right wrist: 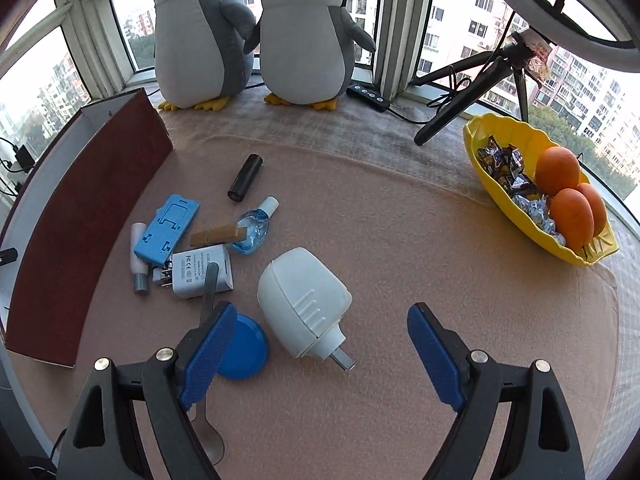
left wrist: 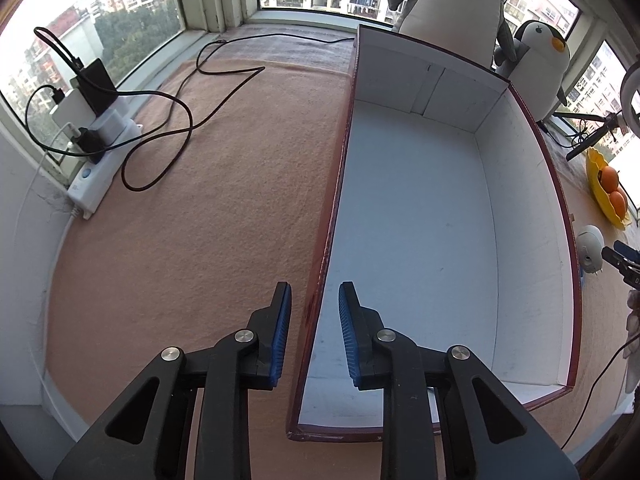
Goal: Organize rigid objects
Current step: 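Move the left tool to the box wall while the right tool approaches the white plug device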
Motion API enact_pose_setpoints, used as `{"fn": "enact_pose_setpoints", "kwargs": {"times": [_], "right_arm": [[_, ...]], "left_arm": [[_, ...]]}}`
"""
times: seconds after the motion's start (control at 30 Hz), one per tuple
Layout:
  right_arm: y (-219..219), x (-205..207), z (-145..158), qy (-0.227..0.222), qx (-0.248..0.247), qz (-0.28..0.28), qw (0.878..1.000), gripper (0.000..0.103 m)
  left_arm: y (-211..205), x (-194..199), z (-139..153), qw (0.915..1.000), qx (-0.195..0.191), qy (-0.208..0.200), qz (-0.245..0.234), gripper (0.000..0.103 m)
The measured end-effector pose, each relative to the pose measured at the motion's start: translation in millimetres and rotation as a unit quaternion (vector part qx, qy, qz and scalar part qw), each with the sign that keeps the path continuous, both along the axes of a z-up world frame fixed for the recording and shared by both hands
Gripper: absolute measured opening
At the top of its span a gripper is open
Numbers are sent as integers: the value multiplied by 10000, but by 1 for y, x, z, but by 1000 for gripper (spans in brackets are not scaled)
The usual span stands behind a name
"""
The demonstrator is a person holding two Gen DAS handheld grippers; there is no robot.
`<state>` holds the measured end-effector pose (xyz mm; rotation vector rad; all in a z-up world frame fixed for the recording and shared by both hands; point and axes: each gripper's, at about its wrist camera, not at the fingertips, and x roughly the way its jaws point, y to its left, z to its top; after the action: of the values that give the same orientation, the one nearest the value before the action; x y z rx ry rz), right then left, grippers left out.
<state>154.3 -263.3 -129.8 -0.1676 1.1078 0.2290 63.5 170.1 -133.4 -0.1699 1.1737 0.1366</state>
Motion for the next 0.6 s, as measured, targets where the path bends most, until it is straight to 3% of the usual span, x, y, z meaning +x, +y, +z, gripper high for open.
{"fn": "enact_pose_setpoints", "kwargs": {"times": [0.07, 0.2, 0.6], "right_arm": [[2, 6, -5, 51, -27, 83, 9999, 84], [7, 15, -11, 118, -76, 276, 9995, 84], [25, 32, -29, 392, -342, 739, 9959, 84]], "left_arm": [[0, 1, -2, 10000, -12, 10, 4, 15], [2, 2, -3, 10000, 24, 6, 61, 10], [2, 3, -4, 9999, 74, -1, 92, 7]]}}
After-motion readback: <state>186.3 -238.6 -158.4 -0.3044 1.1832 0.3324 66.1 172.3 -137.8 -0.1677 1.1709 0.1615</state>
